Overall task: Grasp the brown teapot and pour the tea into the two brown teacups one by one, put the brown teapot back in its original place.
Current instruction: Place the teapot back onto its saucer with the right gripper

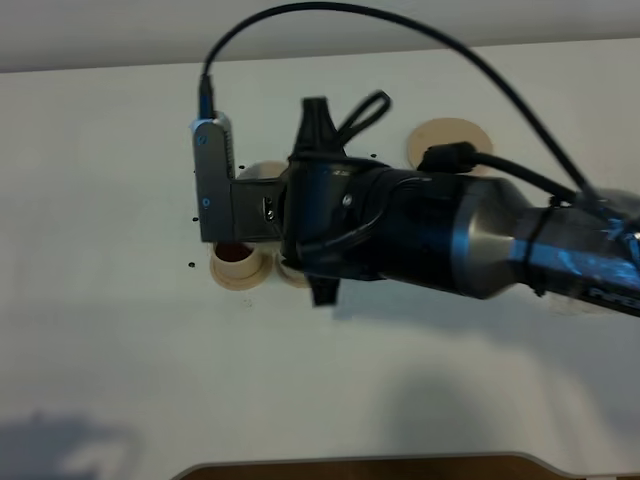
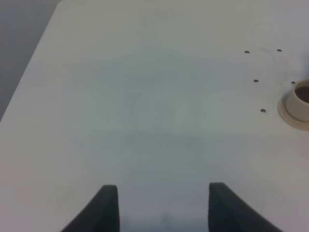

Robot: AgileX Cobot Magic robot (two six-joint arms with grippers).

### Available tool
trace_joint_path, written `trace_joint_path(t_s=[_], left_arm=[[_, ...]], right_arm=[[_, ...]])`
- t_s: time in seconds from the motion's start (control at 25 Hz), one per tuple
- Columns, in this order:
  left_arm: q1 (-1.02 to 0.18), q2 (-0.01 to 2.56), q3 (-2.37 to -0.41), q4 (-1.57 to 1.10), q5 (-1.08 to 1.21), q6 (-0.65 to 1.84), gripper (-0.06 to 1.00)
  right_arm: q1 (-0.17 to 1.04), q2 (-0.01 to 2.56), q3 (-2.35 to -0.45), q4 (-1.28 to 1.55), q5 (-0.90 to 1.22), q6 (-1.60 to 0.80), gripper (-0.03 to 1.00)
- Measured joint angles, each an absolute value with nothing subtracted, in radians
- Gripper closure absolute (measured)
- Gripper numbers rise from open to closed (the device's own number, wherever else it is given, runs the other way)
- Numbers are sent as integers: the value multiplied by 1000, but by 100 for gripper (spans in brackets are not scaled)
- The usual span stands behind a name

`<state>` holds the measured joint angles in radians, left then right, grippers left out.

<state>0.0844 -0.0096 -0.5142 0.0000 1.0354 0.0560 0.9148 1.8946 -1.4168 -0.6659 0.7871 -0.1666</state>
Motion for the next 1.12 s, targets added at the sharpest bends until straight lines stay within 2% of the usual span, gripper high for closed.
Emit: trace_joint_path(t_s=[0.2,0.44,0.84,1.12], left_arm=[[84,-10,-514,0,1035,56,49],[84,-10,-514,0,1035,56,49],[84,-10,-514,0,1035,56,49],[84,-10,-514,0,1035,56,49]], right_arm=[[917,1885,-1417,-385,804,-59,86],[921,1887,-1417,-173,737,-48,86],[925,2032,-1417,-145,647,-25,86],[913,1938,-1417,-228,706,11,86]])
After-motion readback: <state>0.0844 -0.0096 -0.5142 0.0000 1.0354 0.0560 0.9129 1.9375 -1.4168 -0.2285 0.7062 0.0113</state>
